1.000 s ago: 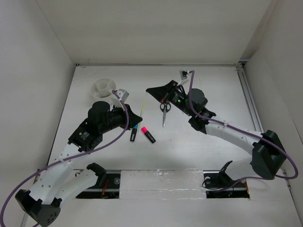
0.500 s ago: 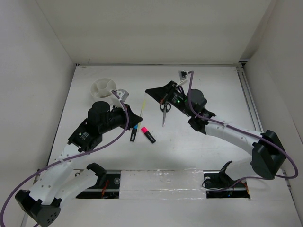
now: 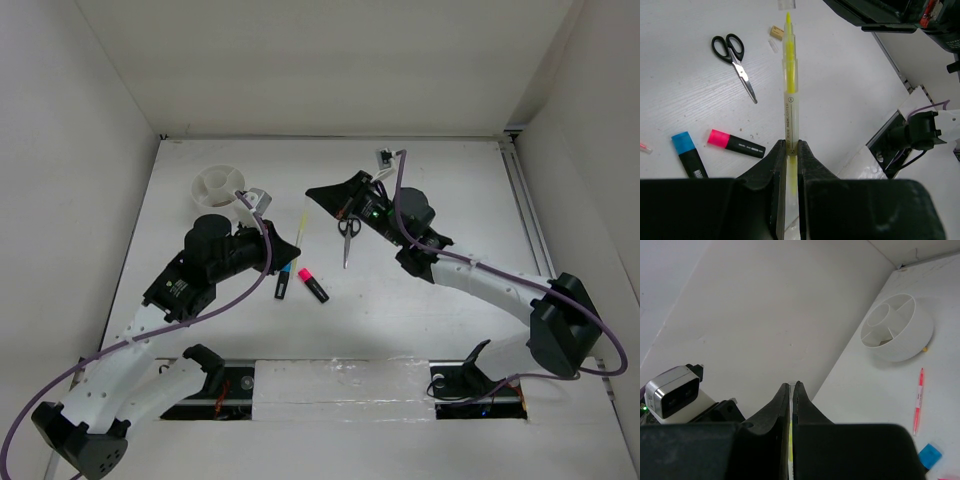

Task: Sort the stationery into containers
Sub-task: Close the pen cap on the pen.

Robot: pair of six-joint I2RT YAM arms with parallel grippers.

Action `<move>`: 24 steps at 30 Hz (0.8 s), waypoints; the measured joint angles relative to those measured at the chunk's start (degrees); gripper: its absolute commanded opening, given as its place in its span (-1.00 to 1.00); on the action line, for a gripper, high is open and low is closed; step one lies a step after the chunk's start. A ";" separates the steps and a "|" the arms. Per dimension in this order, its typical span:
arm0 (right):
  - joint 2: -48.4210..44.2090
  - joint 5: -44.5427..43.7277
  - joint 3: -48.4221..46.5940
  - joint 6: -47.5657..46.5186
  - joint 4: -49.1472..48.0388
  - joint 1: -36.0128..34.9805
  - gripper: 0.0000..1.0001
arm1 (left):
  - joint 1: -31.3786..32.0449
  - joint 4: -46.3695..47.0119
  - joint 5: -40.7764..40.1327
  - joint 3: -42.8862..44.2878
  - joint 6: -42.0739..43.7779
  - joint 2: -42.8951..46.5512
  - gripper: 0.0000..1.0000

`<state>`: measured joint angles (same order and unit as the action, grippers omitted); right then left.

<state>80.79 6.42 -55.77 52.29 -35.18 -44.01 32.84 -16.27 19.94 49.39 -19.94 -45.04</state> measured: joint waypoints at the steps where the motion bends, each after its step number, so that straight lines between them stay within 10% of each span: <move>1: 0.00 0.00 0.00 0.02 -0.02 0.00 -1.00 | 0.00 0.00 -0.02 0.00 0.02 0.00 -1.00; 24: 1.07 -0.59 0.02 0.52 -2.19 -2.54 -1.00 | -0.07 0.00 -0.70 0.00 -0.02 1.31 -1.00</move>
<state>81.87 5.82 -55.75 52.82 -37.36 -46.54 32.77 -16.27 19.25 49.39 -19.97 -43.72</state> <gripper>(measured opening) 0.039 0.043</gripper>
